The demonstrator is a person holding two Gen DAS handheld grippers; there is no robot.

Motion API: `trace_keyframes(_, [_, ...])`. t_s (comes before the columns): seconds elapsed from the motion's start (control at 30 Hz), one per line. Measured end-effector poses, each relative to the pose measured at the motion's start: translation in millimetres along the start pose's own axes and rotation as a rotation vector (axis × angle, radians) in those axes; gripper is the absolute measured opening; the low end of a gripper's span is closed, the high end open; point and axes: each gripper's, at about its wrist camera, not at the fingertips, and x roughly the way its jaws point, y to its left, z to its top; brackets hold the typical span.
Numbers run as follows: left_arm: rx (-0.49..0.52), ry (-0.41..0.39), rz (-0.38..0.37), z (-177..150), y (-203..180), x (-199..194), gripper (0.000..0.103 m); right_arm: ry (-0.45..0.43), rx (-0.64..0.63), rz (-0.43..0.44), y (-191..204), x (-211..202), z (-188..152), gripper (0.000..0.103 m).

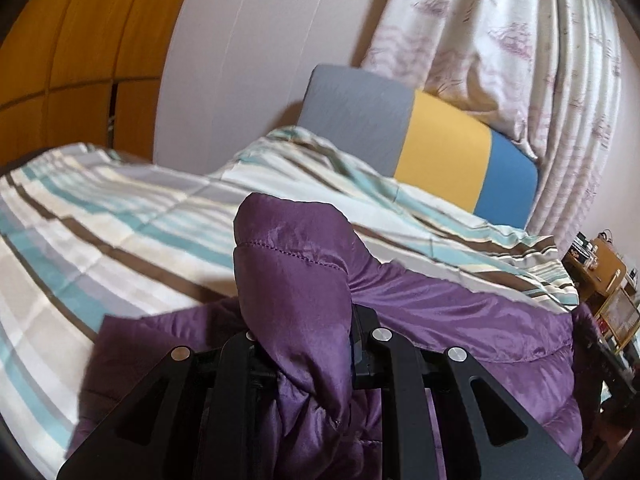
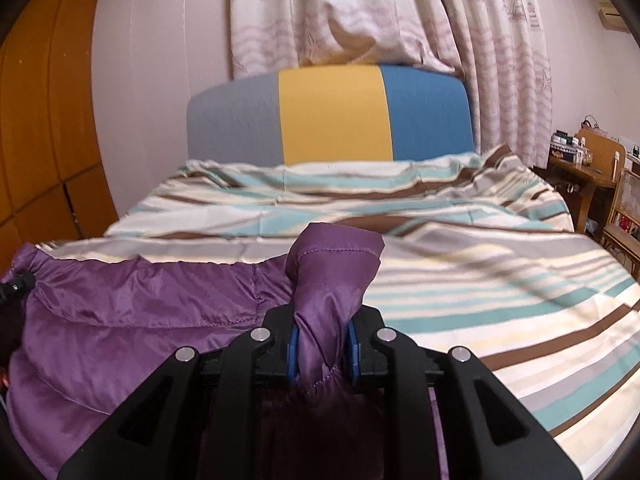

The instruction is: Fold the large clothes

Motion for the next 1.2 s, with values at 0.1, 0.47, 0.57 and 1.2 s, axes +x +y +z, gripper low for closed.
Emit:
trace_keyframes(0.1, [-0.036, 0.069, 0.005, -5, 8, 17, 0.022, 0.044, -0.005, -0.009, 2, 15, -6, 0.022])
trace_keyframes(0.47, [-0.063, 0.238, 0.031, -10, 14, 48, 0.043, 0.313, -0.026, -0.065, -1, 77, -22, 0.041])
trace_keyframes(0.57, [-0.058, 0.243, 0.038, -10, 13, 49, 0.044, 0.318, -0.038, -0.081, 0, 79, -24, 0.041])
trace_keyframes(1.2, [0.218, 0.079, 0.121, 8, -99, 4, 0.1, 0.312, -0.029, -0.105, 0, 76, -23, 0.05])
